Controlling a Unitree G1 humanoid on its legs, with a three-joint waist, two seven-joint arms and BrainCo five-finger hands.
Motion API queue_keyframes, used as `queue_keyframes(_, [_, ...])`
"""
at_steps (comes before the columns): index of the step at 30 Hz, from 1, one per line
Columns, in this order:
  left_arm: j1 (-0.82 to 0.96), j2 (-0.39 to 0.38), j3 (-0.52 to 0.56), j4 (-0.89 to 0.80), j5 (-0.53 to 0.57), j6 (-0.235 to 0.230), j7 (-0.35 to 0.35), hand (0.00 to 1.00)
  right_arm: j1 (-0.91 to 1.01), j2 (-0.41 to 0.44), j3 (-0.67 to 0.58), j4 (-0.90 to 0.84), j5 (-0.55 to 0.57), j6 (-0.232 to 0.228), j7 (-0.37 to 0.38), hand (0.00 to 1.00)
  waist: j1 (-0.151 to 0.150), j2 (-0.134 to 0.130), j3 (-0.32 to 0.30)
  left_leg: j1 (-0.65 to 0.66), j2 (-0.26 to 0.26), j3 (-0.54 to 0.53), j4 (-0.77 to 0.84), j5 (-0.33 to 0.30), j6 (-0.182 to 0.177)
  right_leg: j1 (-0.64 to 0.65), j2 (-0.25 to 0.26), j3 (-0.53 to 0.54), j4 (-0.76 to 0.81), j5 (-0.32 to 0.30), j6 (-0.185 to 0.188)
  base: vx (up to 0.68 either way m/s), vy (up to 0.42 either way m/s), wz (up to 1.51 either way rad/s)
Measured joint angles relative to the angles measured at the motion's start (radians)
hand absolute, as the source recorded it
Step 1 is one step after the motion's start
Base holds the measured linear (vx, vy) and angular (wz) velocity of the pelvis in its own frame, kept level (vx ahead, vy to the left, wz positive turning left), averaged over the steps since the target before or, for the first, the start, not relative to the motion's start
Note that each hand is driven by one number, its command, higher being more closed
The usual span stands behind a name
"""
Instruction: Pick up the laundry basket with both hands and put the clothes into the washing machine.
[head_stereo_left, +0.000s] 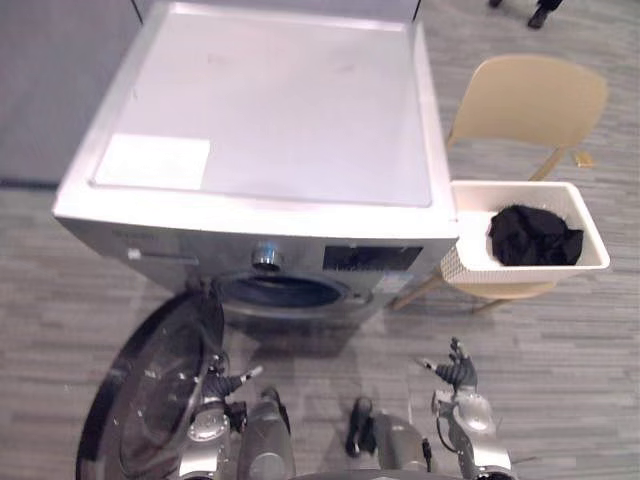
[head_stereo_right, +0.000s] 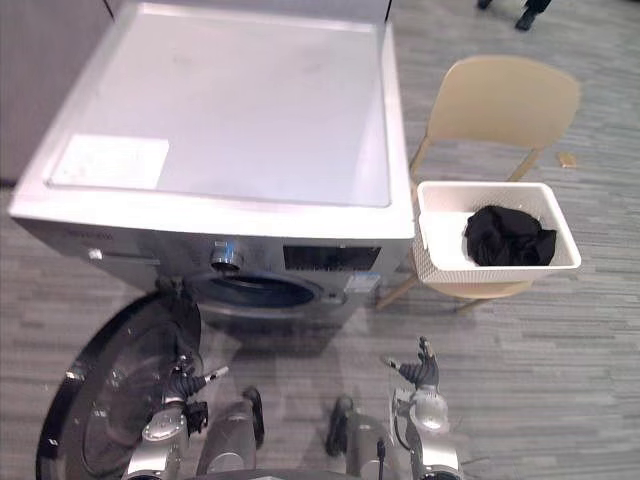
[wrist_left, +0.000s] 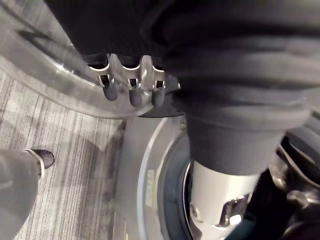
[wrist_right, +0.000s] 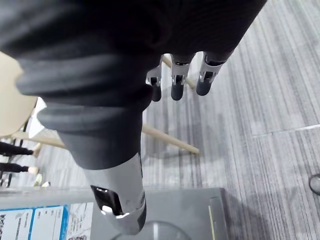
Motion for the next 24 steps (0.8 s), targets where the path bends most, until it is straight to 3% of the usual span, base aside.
queue_keyframes(7, [0.003,0.055,0.0,0.044,0.045,-0.012,-0.015,0.0,-0.014,-0.04,-0.053,0.105,0.001,-0.001,0.011,0.0,-0.015,0.002,-0.005,0.112,-0.018,0.1,-0.086,0.017,-0.001,0.057,0.021,0.103,-0.096,0.06,0.007,0.04,0.031,-0.45])
queue_keyframes(12, [0.003,0.057,-0.007,0.057,0.056,-0.015,-0.014,0.0,-0.062,-0.04,-0.048,0.108,0.002,-0.001,0.01,0.0,-0.02,0.004,0.0,0.13,-0.008,0.293,-0.091,0.016,-0.001,-0.039,0.058,0.252,-0.134,0.167,0.002,-0.1,0.002,-1.32])
queue_keyframes(13, [0.0,0.062,-0.008,0.049,0.056,-0.018,-0.014,0.0,-0.078,-0.032,-0.046,0.109,0.002,0.0,0.01,0.0,-0.022,-0.007,0.003,0.136,0.006,0.38,-0.087,0.012,0.003,-0.065,0.065,0.174,-0.178,0.214,-0.027,-0.12,-0.074,-1.68])
queue_keyframes(14, [-0.003,0.061,-0.009,0.056,0.057,-0.015,-0.014,0.0,-0.096,-0.029,-0.047,0.109,0.003,0.0,0.008,0.0,-0.032,0.005,0.014,0.143,0.034,0.464,-0.073,-0.003,0.008,-0.081,0.035,-0.039,-0.163,0.117,-0.096,-0.15,-0.094,-1.77])
queue_keyframes(15, [-0.002,0.057,-0.014,0.052,0.057,-0.016,-0.014,0.0,-0.102,-0.032,-0.045,0.11,0.003,0.0,0.009,0.0,-0.035,0.016,0.02,0.154,0.052,0.499,-0.069,-0.006,0.003,-0.088,0.015,-0.18,-0.131,0.078,-0.128,-0.1,-0.105,-2.0])
queue_keyframes(16, [0.013,0.056,-0.02,0.051,0.058,-0.018,-0.015,0.0,-0.115,-0.032,-0.03,0.121,0.003,0.0,0.008,0.0,-0.035,0.018,0.021,0.184,0.078,0.59,-0.049,-0.025,-0.019,-0.095,-0.038,-0.391,-0.052,0.041,-0.168,-0.05,-0.155,-2.32])
queue_keyframes(17, [0.027,0.058,-0.03,0.056,0.058,-0.016,-0.015,0.0,-0.124,-0.033,-0.025,0.129,0.002,0.0,0.008,0.0,-0.033,0.014,0.02,0.222,0.096,0.67,-0.014,-0.057,-0.039,-0.094,-0.081,-0.518,0.012,0.035,-0.172,0.02,-0.173,-2.39])
queue_keyframes(18, [0.032,0.058,-0.039,0.057,0.06,-0.016,-0.015,0.0,-0.124,-0.036,-0.024,0.134,0.002,0.0,0.007,0.0,-0.034,0.012,0.019,0.237,0.1,0.704,0.014,-0.075,-0.056,-0.093,-0.087,-0.541,0.031,0.036,-0.17,0.07,-0.234,-2.3])
queue_keyframes(19, [0.029,0.058,-0.054,0.058,0.074,-0.016,-0.015,0.0,-0.12,-0.049,-0.017,0.137,0.002,0.001,0.006,0.0,-0.035,0.02,0.025,0.257,0.129,0.741,0.065,-0.115,-0.086,-0.106,-0.063,-0.506,0.053,0.044,-0.153,0.07,-0.252,-2.09])
queue_keyframes(21, [0.034,0.042,-0.063,0.064,0.085,-0.016,-0.015,0.0,-0.107,-0.076,0.017,0.137,0.001,0.015,0.006,0.0,-0.04,0.064,0.024,0.289,0.225,0.804,0.16,-0.174,-0.127,-0.112,0.017,-0.451,0.073,0.002,-0.148,0.13,-0.223,-1.85])
queue_keyframes(22, [0.03,0.038,-0.066,0.062,0.092,-0.018,-0.017,0.0,-0.087,-0.091,0.034,0.137,0.001,0.021,0.003,0.0,-0.05,0.073,0.026,0.299,0.298,0.797,0.325,-0.209,-0.059,-0.122,0.016,-0.401,0.194,-0.058,-0.163,0.26,-0.182,-1.44])
queue_keyframes(23, [0.021,0.034,-0.061,0.061,0.094,-0.019,-0.014,0.0,-0.085,-0.091,0.037,0.146,0.001,0.027,-0.002,0.0,-0.033,0.075,0.04,0.261,0.379,0.687,0.514,-0.201,0.144,-0.115,0.06,-0.362,0.215,-0.087,-0.164,0.26,-0.277,-1.91])
queue_keyframes(24, [0.031,0.024,-0.061,0.064,0.093,-0.016,-0.014,0.0,-0.084,-0.077,0.037,0.141,0.001,0.029,-0.012,0.0,-0.008,0.077,0.053,0.148,0.399,0.412,0.702,-0.106,0.244,-0.08,0.104,-0.287,0.18,-0.085,-0.174,0.2,-0.233,-1.76])
